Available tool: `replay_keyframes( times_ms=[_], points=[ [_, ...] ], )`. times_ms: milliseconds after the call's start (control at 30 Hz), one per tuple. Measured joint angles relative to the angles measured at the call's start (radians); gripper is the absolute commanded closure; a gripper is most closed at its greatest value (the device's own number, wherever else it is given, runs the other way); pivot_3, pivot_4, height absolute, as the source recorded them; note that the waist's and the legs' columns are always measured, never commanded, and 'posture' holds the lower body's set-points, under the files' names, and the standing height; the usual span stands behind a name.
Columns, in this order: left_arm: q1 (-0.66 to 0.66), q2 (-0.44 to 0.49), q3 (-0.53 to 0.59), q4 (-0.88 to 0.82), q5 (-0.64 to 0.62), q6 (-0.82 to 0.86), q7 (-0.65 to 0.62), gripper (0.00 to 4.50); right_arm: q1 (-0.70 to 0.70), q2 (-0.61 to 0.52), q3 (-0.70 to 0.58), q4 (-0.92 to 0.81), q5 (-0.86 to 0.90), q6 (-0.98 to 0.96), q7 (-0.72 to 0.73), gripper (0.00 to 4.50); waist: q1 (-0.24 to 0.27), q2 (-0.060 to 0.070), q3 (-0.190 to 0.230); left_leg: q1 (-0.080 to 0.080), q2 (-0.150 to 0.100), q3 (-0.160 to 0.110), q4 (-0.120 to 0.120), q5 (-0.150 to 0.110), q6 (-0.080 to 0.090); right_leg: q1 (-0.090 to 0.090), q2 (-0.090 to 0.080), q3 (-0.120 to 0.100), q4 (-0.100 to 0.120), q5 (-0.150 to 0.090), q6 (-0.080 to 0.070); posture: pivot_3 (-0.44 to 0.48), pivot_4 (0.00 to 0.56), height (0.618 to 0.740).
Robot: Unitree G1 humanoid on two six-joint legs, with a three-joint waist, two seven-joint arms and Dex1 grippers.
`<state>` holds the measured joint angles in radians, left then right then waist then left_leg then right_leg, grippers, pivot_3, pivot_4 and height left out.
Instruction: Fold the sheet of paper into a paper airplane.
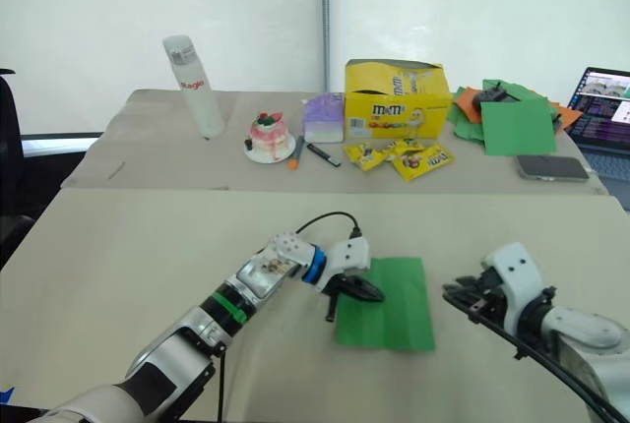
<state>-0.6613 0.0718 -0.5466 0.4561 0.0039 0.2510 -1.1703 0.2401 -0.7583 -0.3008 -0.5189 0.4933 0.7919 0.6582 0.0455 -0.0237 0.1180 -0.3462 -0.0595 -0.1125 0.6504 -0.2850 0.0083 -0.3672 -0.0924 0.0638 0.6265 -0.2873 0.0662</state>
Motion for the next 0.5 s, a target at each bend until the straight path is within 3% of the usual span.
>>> replay_keyframes(
  times_ms=[233,500],
  points=[
    [0.035,0.017,0.025,-0.041,-0.005,0.009,0.028,4.5,-0.122,0.123,0.053,0.014,0.093,0.155,-0.085,1.91,-0.006,0.001,-0.001,0.0,-0.001,0.0,0.0,0.0,0.0,-0.001,-0.001,0.001,0.001,0.0,0.0,0.0,0.15,0.74],
    [0.056,0.041,0.031,-0.085,-0.007,0.019,0.038,4.5,-0.223,0.152,0.025,0.133,0.15,0.235,-0.125,1.91,-0.019,0.004,-0.002,0.0,0.0,0.0,0.0,0.0,0.0,-0.002,0.0,0.001,0.002,0.0,0.0,0.0,0.15,0.74]
  ],
)
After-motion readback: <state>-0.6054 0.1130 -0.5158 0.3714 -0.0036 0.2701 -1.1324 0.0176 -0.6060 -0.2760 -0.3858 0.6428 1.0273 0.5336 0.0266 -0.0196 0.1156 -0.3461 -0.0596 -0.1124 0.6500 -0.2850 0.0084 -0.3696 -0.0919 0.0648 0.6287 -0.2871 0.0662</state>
